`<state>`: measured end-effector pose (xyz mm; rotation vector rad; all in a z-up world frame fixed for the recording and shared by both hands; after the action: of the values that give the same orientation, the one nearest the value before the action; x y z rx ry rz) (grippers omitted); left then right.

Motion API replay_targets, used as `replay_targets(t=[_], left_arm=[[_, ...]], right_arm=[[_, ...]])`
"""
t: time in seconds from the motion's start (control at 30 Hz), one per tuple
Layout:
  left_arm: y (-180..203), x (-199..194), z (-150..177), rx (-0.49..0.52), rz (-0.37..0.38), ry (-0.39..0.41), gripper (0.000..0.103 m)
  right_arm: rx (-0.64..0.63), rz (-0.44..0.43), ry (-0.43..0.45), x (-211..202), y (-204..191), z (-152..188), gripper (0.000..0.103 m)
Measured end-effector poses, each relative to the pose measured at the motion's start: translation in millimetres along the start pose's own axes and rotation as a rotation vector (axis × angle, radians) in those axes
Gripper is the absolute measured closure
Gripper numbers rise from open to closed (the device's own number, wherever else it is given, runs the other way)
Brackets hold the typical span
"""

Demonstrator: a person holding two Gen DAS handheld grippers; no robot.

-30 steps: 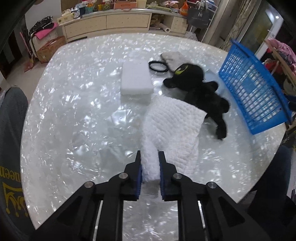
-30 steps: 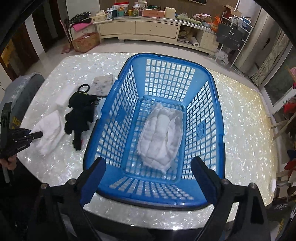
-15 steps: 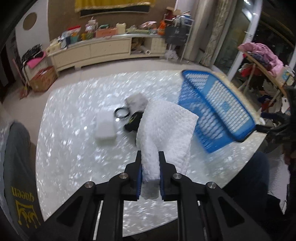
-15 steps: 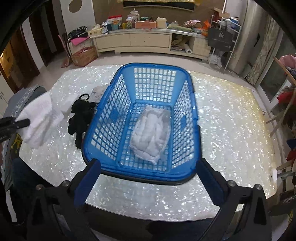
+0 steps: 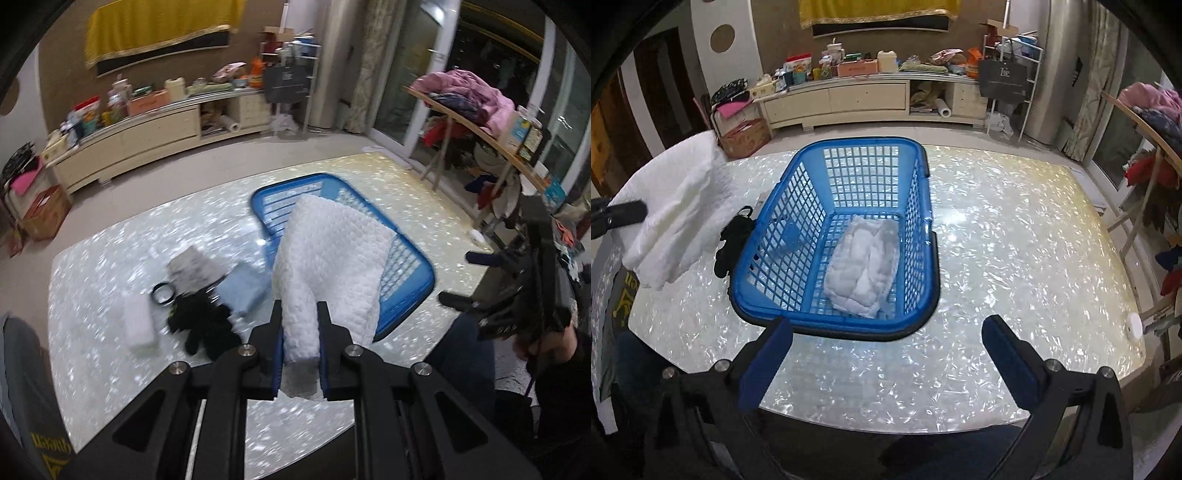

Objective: Organize soft objects
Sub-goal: 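Carry the white towel with the left gripper over the basket and release it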

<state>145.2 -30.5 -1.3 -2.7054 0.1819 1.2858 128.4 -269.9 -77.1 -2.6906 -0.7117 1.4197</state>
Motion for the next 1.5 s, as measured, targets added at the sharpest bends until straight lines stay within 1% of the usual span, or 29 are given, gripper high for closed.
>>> replay_targets(t=[0.1, 0.3, 0.4, 0.5, 0.7, 0.83, 0.9, 1.03, 1.1, 1.23, 1.47, 1.5], left_arm=[[24, 4, -14, 0.026, 0.041, -0.001, 0.090], [67, 31, -37, 0.079, 0.074, -0.029, 0.090], [84, 54, -41, 0.107, 0.097, -0.063, 0.090], [100, 77, -37, 0.145, 0.120, -0.114, 0.090], [115, 110, -32, 0.208, 0.129, -0.168, 0.090], [116, 134, -37, 0.256, 0.118, -0.179, 0.090], [117, 146, -38, 0.282, 0.136, -0.194, 0.090], [127, 161, -31, 0.374, 0.180, -0.206, 0.090], [129, 168, -29, 0.396, 0.175, -0.216, 0.090], [130, 184, -25, 0.405, 0.155, -0.246, 0.090], [134, 197, -25, 0.454, 0.098, -0.259, 0.089], [136, 197, -24, 0.458, 0.095, -0.257, 0.086]], right_arm=[[0.019, -0.009, 0.006, -1, 8, 3, 0.000], [0.064, -0.020, 0.029, -4, 26, 3, 0.000], [0.073, -0.024, 0.035, -5, 31, 2, 0.000], [0.083, -0.028, 0.043, -5, 40, -1, 0.000], [0.108, -0.040, 0.036, 4, 46, -3, 0.000], [0.122, -0.058, 0.033, 8, 48, -6, 0.000], [0.128, -0.065, 0.028, 11, 48, -6, 0.000], [0.139, -0.075, 0.019, 15, 50, -7, 0.000], [0.147, -0.076, 0.016, 19, 52, -9, 0.000], [0.162, -0.078, 0.006, 25, 54, -11, 0.000], [0.164, -0.092, -0.007, 33, 50, -16, 0.000], [0.166, -0.094, -0.007, 35, 50, -17, 0.000]])
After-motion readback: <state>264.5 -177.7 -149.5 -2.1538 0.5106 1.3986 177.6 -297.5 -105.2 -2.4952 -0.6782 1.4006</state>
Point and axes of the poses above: each gripper's, at about its wrist camera, not at the fingertips, and x roughly the way its jaws point, y to its right, z to its underside, the point moved 5 cm from there along x, roughly the way its jaws point, and after that the axes turned 15 degrees about -z, right-handed, at the moved point
